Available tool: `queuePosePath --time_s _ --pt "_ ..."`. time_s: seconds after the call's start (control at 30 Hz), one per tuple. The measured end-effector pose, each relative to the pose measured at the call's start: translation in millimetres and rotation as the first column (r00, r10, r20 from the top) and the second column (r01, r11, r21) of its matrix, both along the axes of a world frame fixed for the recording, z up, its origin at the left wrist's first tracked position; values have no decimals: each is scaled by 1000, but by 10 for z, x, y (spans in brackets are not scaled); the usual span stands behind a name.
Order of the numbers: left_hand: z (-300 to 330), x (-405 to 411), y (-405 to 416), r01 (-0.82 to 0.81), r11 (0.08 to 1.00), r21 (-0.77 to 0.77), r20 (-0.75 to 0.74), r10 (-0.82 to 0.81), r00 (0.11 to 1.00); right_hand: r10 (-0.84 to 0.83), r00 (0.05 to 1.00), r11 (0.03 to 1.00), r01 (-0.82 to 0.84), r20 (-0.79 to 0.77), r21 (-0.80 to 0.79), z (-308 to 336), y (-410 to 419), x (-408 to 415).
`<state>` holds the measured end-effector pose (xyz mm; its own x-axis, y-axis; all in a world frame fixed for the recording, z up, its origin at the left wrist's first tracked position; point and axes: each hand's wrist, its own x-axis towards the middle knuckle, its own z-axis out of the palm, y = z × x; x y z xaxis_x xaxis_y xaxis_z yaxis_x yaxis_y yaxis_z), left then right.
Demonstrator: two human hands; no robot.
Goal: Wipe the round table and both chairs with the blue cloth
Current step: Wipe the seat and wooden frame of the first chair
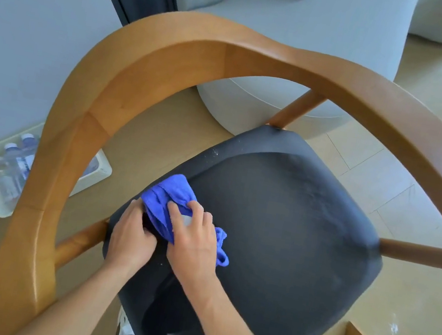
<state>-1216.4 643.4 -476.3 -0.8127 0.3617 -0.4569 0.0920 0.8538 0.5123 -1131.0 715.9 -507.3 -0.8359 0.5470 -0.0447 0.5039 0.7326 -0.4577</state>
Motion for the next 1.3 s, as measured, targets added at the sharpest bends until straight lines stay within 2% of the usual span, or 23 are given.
queuePosePath --time_s 0.13,0.2,0.3,0.4,0.47,0.5,0.57,0.63,0.7,0.8,0.9,0.97,1.03,1.1,1.17,1.23,1.3 --pt "6 120 78 15 996 -93 44 -11 999 219 973 960 -228 72 161 -4 656 255" --pt "9 149 98 50 990 -133 56 -43 997 186 979 951 -202 89 235 0 1126 519" --pt "-1 184 117 108 978 -176 8 -108 994 -108 987 959 72 119 275 26 1868 1000" --pt "-75 264 103 270 939 -215 -77 -292 953 -446 885 892 426 133 152 98 2260 1218" --pt "-111 335 95 438 861 -258 -131 -481 867 -627 769 779 621 124 87 91 2328 1110" --pt "-114 369 105 517 815 -261 -155 -564 811 -671 731 741 667 123 80 82 2322 1003" --pt "-111 460 136 672 700 -242 -156 -712 685 -681 724 732 674 112 99 47 2250 750" --pt "-142 605 179 778 582 -235 -152 -813 562 -649 755 761 639 96 116 22 2166 463" --pt "-179 759 196 835 505 -219 -107 -863 494 -611 787 790 598 89 132 3 2060 165" --pt "-202 928 207 857 486 -170 31 -867 497 -476 876 874 460 83 155 -27 1709 -294" --pt "-221 954 198 864 446 -236 -49 -893 447 -167 985 981 163 33 104 -52 1103 -683" --pt "-238 950 184 857 455 -242 -39 -887 460 95 994 990 -101 62 97 -65 734 -832" --pt "-229 955 180 847 471 -247 62 -865 498 321 942 941 -329 96 75 -54 519 -868" --pt "-264 1018 164 855 457 -243 35 -877 479 478 874 875 -482 88 42 -45 532 -838" --pt "-253 1057 178 830 510 -224 59 -843 534 552 830 829 -557 81 56 -40 694 -794" --pt "-176 1104 227 798 562 -218 109 -798 592 537 838 835 -544 96 82 0 909 -761" --pt "-159 1125 188 796 564 -218 6 -815 579 476 875 870 -484 94 98 35 1163 -650"
